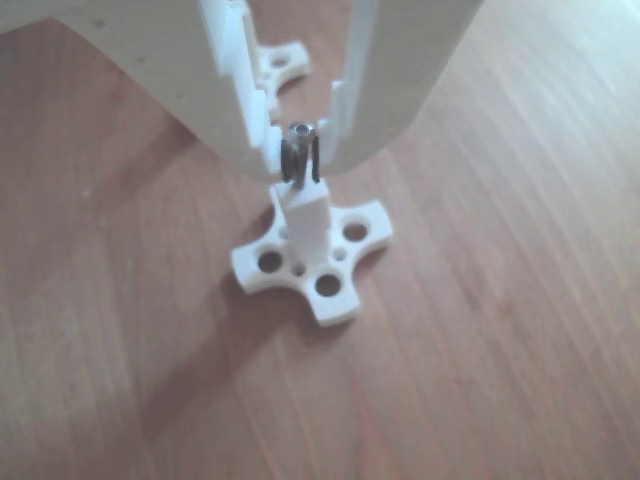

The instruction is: Grab the screw and set it in the hole.

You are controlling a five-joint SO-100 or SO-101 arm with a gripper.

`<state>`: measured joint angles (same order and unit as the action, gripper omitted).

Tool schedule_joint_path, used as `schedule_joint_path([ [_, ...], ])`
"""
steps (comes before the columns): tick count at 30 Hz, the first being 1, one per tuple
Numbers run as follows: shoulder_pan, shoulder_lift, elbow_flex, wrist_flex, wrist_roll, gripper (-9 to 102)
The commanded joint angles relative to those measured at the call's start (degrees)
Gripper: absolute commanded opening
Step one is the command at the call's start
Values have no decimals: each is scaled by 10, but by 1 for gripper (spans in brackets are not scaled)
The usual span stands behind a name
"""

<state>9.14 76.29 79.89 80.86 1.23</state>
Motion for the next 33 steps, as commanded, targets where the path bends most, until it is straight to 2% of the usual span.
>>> schedule_joint_path([
  [1, -5, 26, -40, -10, -10, -3],
  [19, -8, 53, -44, -8, -19, -4],
  [33, -11, 96, -54, 26, -24, -4],
])
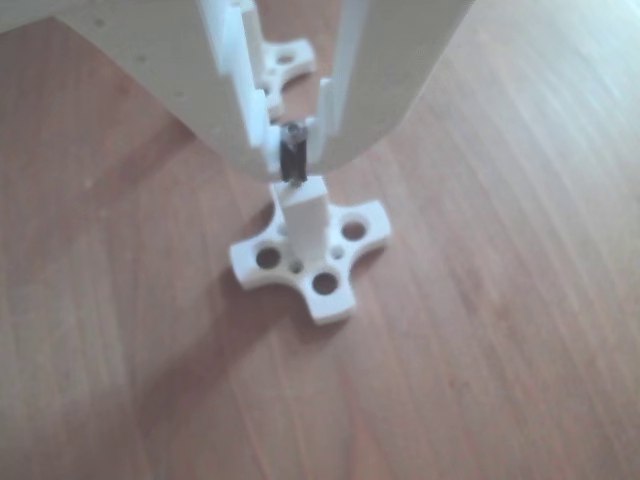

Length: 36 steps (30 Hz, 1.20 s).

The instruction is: Grab the screw and set it in the hole.

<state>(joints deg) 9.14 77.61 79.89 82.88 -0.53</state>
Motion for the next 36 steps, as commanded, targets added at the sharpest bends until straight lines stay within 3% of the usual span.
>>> schedule_joint_path([
  [1, -11, 85, -54, 7, -6, -4],
  [20, -91, 156, -13, 21, 25, -4],
  [36, -190, 186, 114, -53, 63, -4],
])
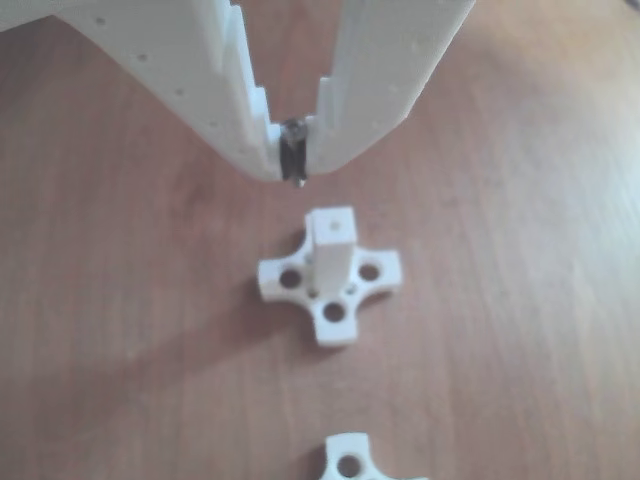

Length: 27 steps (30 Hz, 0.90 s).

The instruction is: Grab the screw and set it in the hole.

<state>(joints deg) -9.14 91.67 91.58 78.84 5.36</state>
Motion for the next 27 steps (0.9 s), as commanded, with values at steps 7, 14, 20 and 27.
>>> schedule_joint_path([
  [7, -11, 28, 1, -25, 6, -4],
  [14, -10, 12, 3, -37, 8, -4],
  [20, -11, 4, 4, -39, 8, -4],
  [27, -7, -11, 3, -45, 8, -4],
])
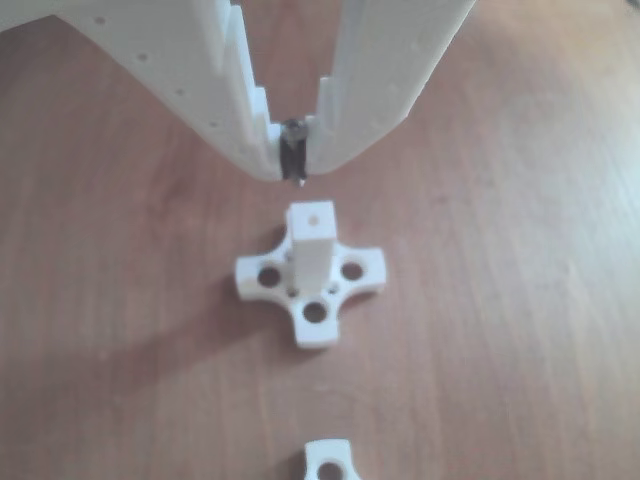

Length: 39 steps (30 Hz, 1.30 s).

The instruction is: Grab the screw and set it in the hole.

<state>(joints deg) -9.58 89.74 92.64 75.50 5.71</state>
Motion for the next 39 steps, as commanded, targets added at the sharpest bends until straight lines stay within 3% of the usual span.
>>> schedule_joint_path([
  [1, -3, 7, -8, -12, 4, -4],
  [39, 11, -24, -33, -27, 3, -4],
])
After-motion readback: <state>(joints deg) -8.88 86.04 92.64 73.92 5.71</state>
